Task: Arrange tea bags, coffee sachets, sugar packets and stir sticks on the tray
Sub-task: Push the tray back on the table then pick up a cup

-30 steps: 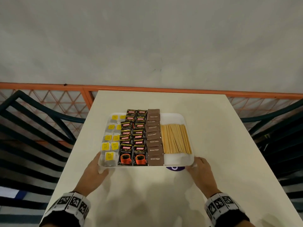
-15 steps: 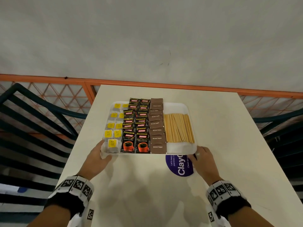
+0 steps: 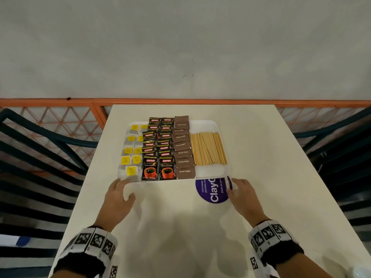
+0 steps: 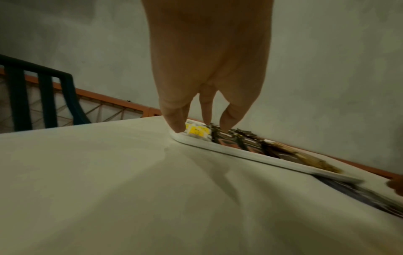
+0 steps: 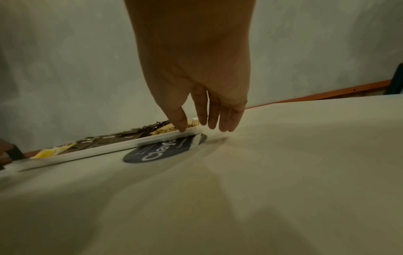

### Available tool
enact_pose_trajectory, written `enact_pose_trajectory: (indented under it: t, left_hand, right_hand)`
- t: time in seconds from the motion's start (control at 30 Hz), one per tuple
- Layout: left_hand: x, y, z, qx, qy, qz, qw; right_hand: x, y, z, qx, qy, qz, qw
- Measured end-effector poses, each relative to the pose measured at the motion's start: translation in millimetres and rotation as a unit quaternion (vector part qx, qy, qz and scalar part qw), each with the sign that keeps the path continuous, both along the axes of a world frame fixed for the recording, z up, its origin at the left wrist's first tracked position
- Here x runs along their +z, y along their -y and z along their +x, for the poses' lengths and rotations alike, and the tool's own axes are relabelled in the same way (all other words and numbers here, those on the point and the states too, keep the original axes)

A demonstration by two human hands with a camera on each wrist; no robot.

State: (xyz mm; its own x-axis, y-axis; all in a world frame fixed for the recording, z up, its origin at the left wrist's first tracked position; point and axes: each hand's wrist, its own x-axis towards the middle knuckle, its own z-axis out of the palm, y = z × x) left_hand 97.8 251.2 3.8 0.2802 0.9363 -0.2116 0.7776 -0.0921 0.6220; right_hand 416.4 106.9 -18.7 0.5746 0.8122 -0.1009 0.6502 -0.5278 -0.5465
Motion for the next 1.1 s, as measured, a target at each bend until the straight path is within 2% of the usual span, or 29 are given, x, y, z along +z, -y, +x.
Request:
enact_pose_trajectory:
  t: [0.17, 0.33, 0.47, 0.57, 0.63, 0.7, 0.8, 1.0, 1.1]
  left_hand:
    - [-6, 61, 16, -0.121, 0.044, 0.048, 0.991]
    - [-7, 125, 50, -0.253, 0.092, -0.016, 0.963]
    - [-5, 172, 83, -0.343, 0.109, -0.04, 0.932]
    - [-2, 204, 103, -0.405, 0.099, -0.05, 0.908]
    - [0, 221, 114, -0.434, 0.092, -0.051, 0.895]
    - [1, 235, 124, -0.462, 0.075, -0.052, 0.882]
    - [3, 256, 143, -0.495, 0.054, -0.053, 0.866]
    - [10, 293, 195, -0.54, 0.043, -0.026, 0.84]
    - [14, 306, 229, -0.544, 0.047, 0.012, 0.837]
  right_hand:
    - [12, 72, -30, -0.018, -0.038, -0.003, 0.999]
    - [20, 165, -50, -0.065, -0.03, -0.007, 0.997]
    - [33, 243, -47, -0.146, 0.081, 0.021, 0.986]
    - [44, 293, -31, -0.259, 0.147, 0.004, 0.955]
    - [45, 320, -19, -0.309, 0.149, -0.03, 0.939]
    - [42, 338, -6, -0.33, 0.115, -0.068, 0.935]
    - [37, 348, 12, -0.317, 0.064, -0.125, 0.938]
    - [34, 351, 35, -0.257, -0.02, -0.113, 0.96]
    - [39, 363, 38, -0.218, -0.046, -0.102, 0.969]
